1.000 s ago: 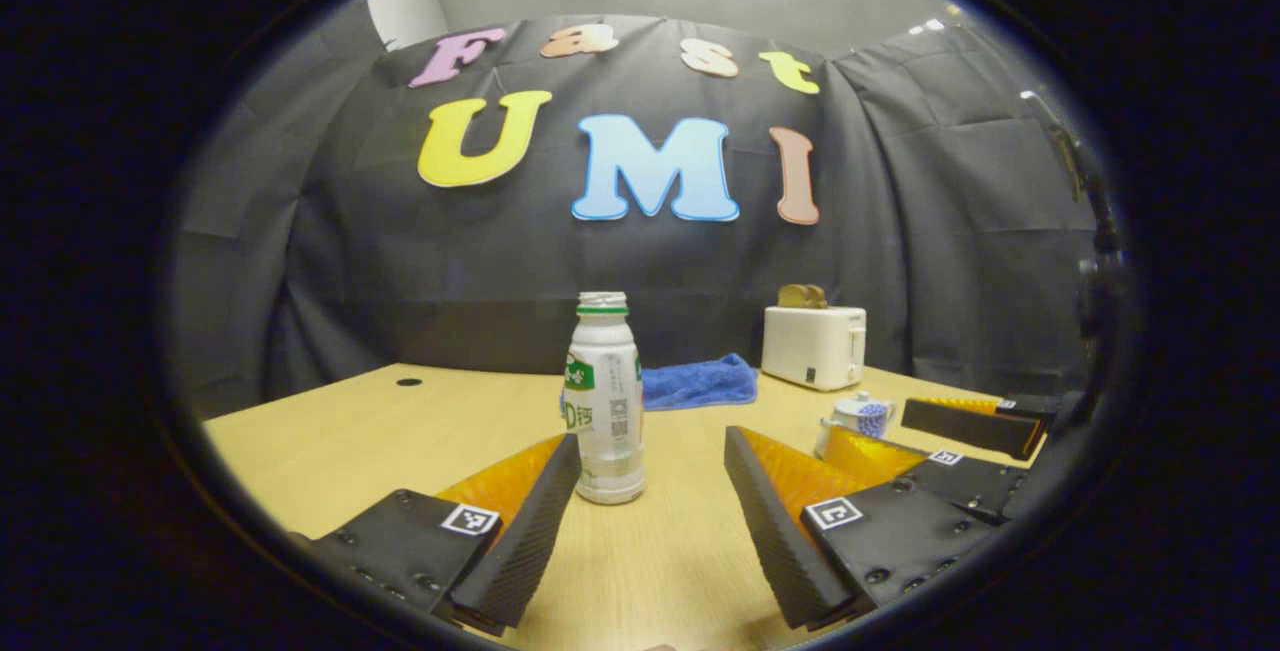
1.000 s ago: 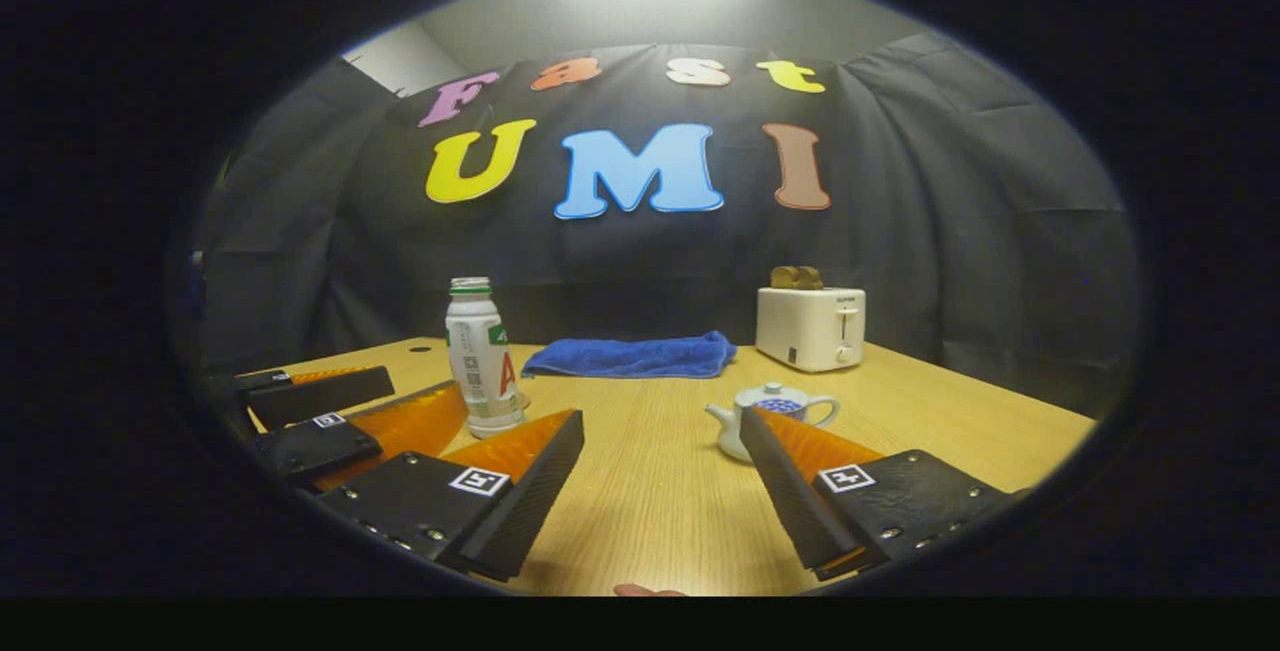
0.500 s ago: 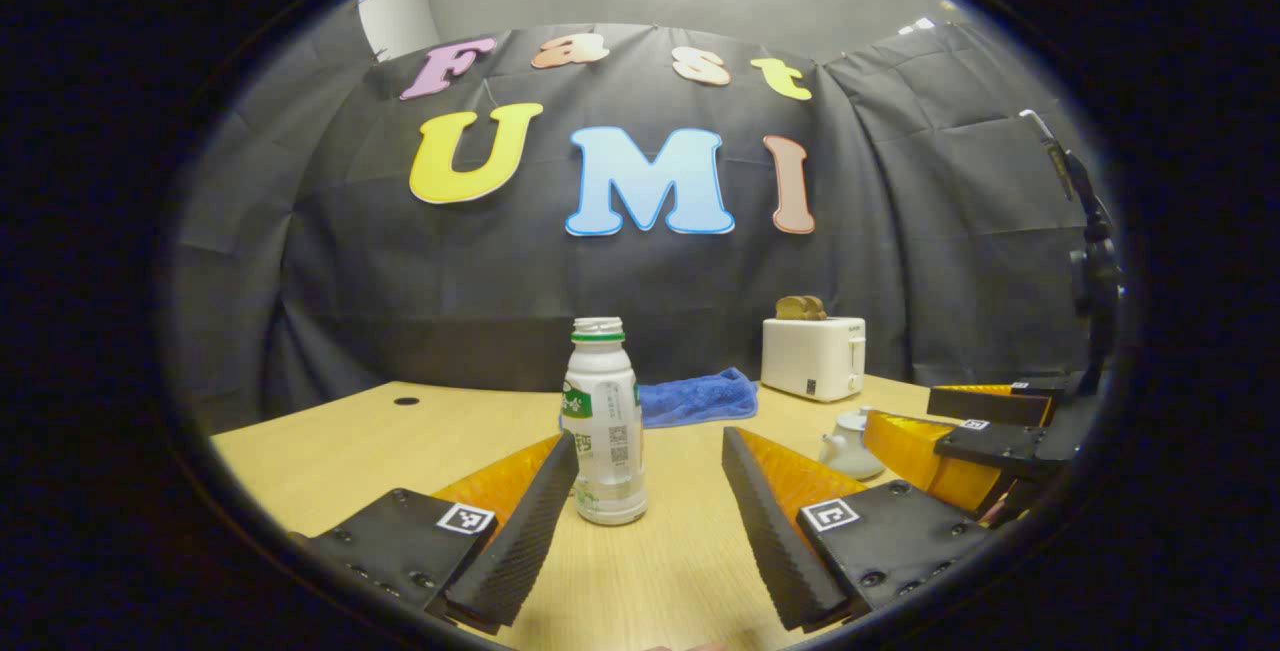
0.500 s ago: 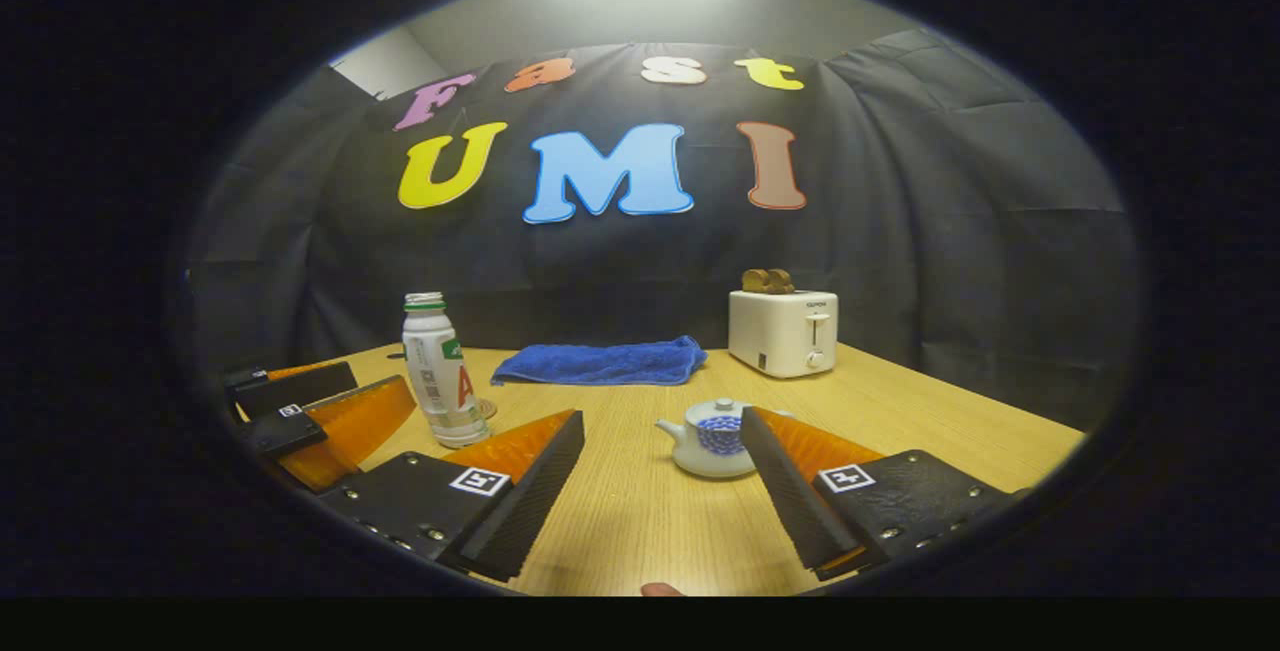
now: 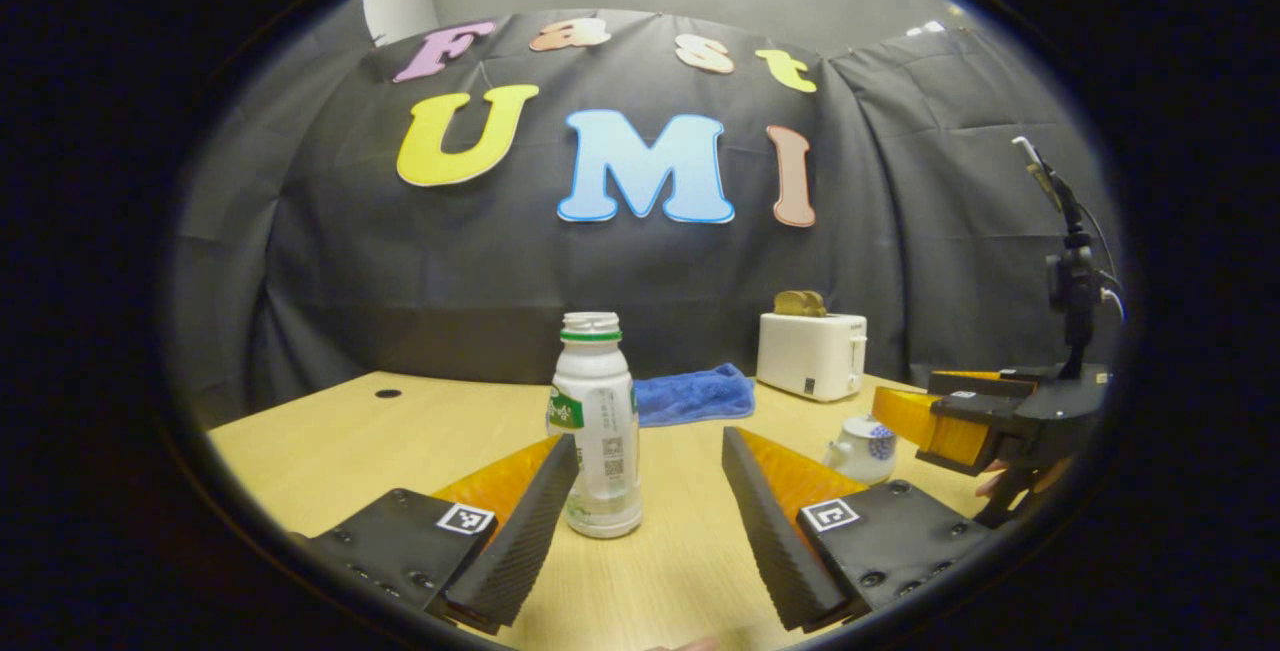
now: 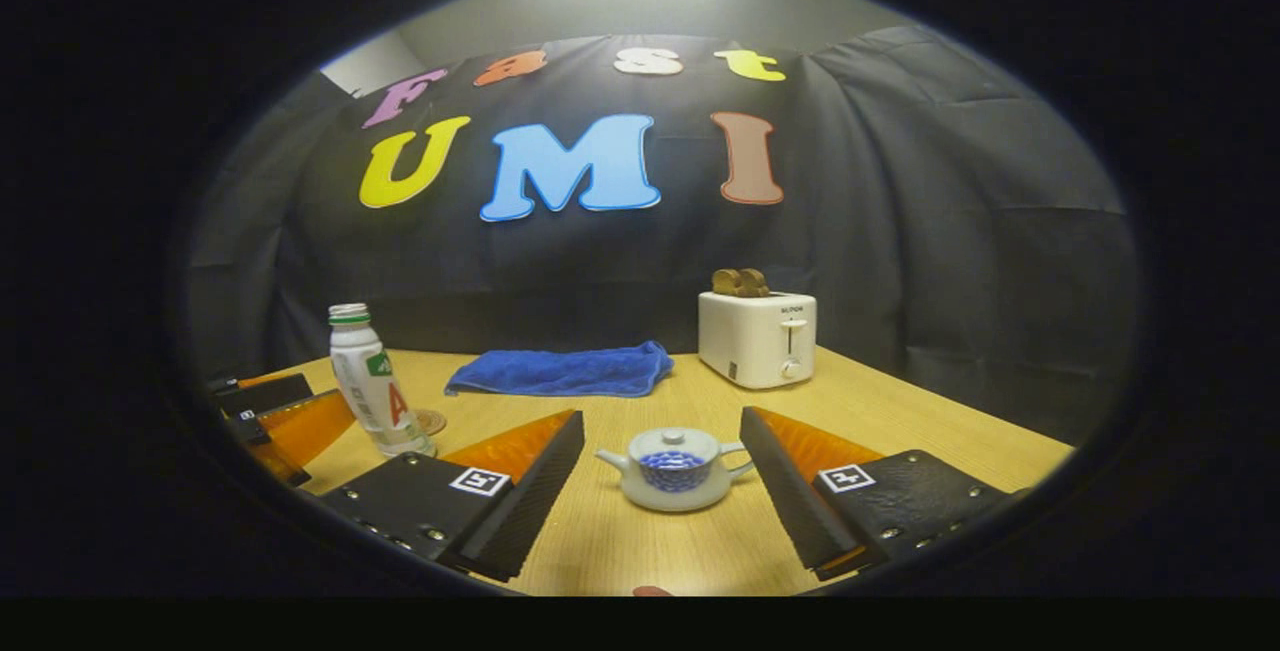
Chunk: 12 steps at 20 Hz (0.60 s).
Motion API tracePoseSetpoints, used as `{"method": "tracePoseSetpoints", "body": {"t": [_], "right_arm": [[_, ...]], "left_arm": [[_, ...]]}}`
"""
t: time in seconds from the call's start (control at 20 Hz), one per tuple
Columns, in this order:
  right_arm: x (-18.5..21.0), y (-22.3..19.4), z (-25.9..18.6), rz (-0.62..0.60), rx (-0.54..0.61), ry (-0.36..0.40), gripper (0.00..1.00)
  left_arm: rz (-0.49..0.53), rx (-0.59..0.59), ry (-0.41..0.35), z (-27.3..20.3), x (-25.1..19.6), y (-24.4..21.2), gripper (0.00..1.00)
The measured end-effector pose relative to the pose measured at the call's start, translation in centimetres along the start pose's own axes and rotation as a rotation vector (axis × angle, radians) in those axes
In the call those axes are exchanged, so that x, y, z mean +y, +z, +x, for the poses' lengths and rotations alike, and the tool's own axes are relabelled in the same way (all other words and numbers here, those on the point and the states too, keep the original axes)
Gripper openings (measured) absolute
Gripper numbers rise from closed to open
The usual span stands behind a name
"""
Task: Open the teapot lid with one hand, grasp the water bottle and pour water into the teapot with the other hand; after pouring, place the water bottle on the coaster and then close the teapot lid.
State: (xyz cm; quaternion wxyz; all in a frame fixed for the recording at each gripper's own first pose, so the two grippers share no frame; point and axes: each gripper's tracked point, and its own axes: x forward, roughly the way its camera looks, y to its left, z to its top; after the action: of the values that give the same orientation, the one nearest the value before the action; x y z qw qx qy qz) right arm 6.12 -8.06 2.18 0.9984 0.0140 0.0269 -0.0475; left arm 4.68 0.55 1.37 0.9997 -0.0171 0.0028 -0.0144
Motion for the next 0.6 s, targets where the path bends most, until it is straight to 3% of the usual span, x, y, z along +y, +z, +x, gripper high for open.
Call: {"method": "tracePoseSetpoints", "body": {"t": [0.35,0.5,0.6], "right_arm": [[-1.0,-1.2,3.2,-0.004,0.061,-0.013,0.96],[-0.6,-3.1,4.1,-0.023,0.132,0.002,0.89],[-0.4,-3.1,4.4,-0.022,0.141,0.013,0.75]], "left_arm": [[-0.001,-0.004,0.017,0.5,0.9,0.2,0.97],[0.005,0.003,0.021,0.7,1.2,-0.2,0.93],[0.004,0.007,0.024,0.8,1.4,-0.4,0.91]]}}
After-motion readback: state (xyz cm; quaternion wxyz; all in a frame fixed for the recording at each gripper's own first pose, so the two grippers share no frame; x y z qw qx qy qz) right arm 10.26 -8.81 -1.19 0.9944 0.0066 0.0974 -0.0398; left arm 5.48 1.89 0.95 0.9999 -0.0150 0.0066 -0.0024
